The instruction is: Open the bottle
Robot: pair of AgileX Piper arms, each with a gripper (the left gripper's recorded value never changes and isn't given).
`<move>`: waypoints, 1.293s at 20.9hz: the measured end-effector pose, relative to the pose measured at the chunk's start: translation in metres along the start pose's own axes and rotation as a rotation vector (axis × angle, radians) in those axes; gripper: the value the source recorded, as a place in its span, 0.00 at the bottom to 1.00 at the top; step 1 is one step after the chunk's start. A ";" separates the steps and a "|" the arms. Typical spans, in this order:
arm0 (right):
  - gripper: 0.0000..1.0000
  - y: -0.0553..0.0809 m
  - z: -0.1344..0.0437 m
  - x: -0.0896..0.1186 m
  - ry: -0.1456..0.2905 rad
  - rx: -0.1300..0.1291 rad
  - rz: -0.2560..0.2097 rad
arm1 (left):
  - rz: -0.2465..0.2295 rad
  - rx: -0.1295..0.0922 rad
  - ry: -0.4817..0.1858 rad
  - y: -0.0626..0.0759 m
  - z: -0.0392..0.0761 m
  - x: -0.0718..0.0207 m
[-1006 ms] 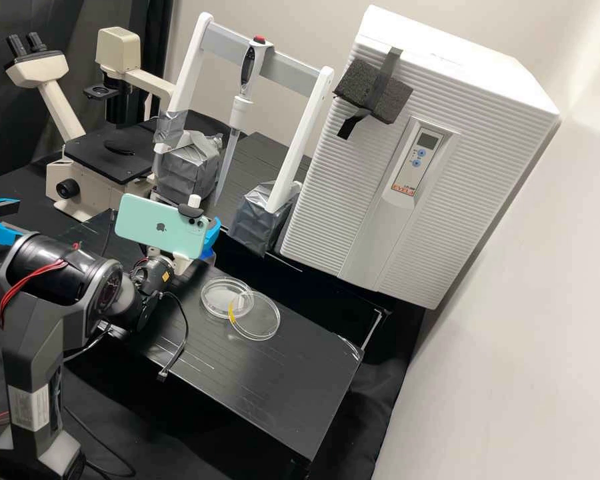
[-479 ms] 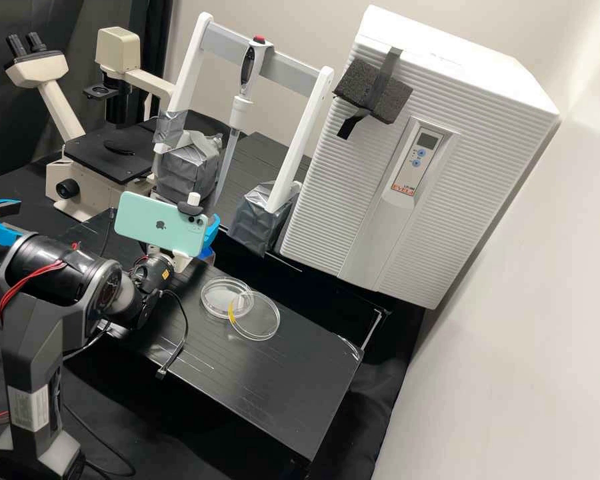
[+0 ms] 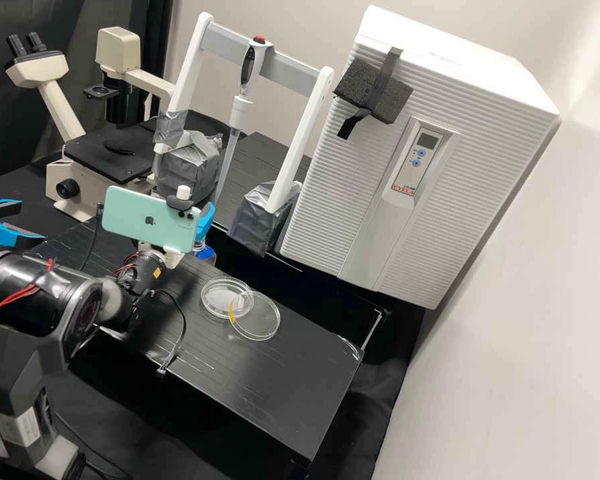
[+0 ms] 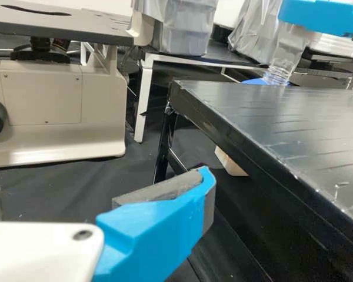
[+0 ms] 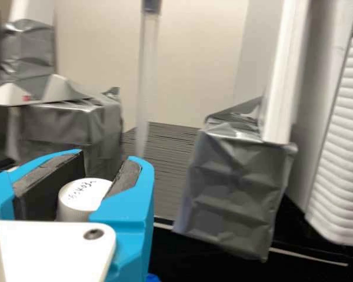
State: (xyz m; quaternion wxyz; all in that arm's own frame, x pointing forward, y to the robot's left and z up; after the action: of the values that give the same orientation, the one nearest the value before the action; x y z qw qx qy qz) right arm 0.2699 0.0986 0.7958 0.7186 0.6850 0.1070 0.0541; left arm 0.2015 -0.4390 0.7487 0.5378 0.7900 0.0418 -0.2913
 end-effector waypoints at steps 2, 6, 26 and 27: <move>0.00 -0.002 -0.006 -0.011 0.021 0.001 -0.011 | 0.000 0.000 0.000 0.000 0.000 0.0000; 0.00 -0.005 -0.013 -0.032 0.050 -0.003 -0.028 | 0.000 0.000 0.001 0.000 0.000 0.0000; 0.00 -0.027 0.009 -0.059 -0.051 -0.049 -0.151 | 0.010 0.003 0.005 0.002 -0.002 0.0009; 0.00 -0.028 0.011 -0.059 -0.058 -0.054 -0.160 | 0.010 0.003 0.006 0.003 -0.002 0.0008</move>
State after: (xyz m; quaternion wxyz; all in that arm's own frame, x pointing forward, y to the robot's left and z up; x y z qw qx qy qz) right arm 0.2130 0.0730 0.7726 0.7418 0.6558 0.1389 -0.0203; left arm 0.2039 -0.4386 0.7509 0.5381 0.7918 0.0389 -0.2862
